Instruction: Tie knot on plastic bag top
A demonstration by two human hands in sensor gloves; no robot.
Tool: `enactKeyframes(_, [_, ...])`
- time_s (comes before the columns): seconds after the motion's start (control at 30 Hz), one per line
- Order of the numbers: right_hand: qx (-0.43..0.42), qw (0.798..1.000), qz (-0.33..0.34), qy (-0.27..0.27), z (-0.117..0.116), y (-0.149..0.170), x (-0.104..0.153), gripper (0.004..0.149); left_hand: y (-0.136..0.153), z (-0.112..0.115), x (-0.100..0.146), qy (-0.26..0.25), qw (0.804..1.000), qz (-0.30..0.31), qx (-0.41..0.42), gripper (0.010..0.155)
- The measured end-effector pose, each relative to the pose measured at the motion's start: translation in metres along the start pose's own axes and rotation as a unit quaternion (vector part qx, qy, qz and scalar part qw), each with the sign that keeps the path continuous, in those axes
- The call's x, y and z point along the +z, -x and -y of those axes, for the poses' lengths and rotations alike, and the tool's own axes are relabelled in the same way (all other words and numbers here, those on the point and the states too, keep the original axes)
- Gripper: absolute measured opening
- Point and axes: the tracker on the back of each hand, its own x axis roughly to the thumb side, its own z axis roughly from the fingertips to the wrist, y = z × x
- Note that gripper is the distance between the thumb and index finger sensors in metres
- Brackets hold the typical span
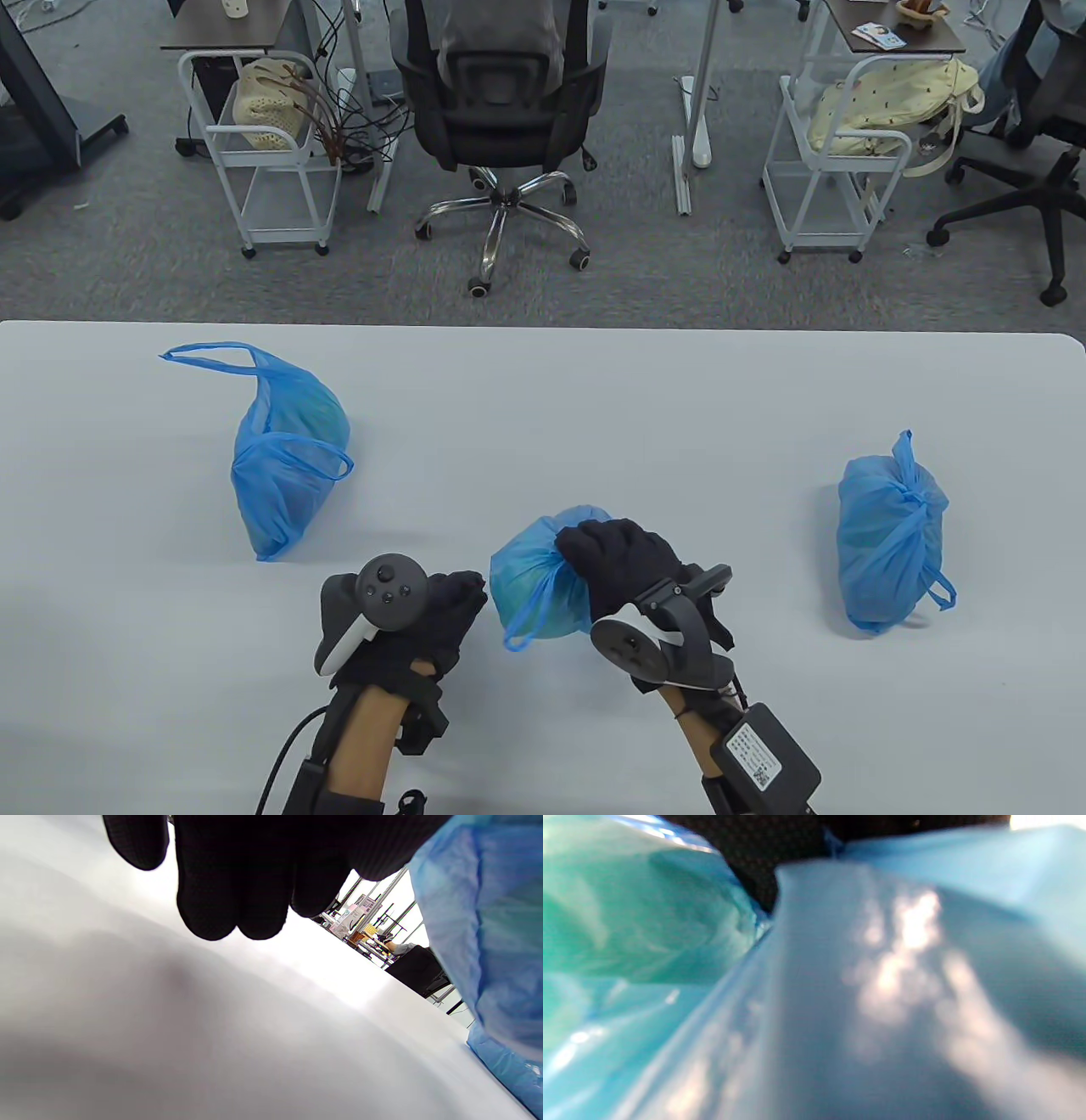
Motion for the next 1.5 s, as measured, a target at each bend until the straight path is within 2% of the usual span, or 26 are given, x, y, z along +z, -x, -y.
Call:
enactKeyframes(0.27, [0.089,0.995,-0.037,0.021,0.029,0.032,-0.029,0.04,0.0,0.002,-0.001,0.006,1.0,-0.001,0.004,0.05])
enactKeyframes(0.4, [0.135,0.988,-0.067,0.011,0.03,0.052,-0.034,0.04,-0.001,0.003,-0.001,0.01,1.0,0.0,0.005,0.05])
enactKeyframes(0.67, [0.2,0.964,-0.176,-0.006,0.023,0.095,-0.036,0.04,-0.003,0.005,-0.002,0.012,1.0,0.0,0.0,0.051])
enactKeyframes(0.87, [0.211,0.957,-0.2,-0.006,-0.001,0.111,-0.04,0.041,-0.009,0.007,-0.001,0.013,1.0,0.005,0.002,0.052])
enactKeyframes(1.1, [0.23,0.948,-0.217,-0.013,-0.039,0.119,-0.054,0.04,-0.016,0.013,-0.003,0.027,0.999,0.02,0.0,0.052])
enactKeyframes(1.37, [0.255,0.943,-0.209,-0.044,-0.099,0.117,-0.061,0.041,-0.019,0.021,-0.006,0.038,0.999,0.027,-0.008,0.053])
enactKeyframes(1.5, [0.247,0.944,-0.206,-0.072,-0.115,0.117,-0.056,0.041,-0.018,0.022,-0.007,0.043,0.999,0.028,0.004,0.054])
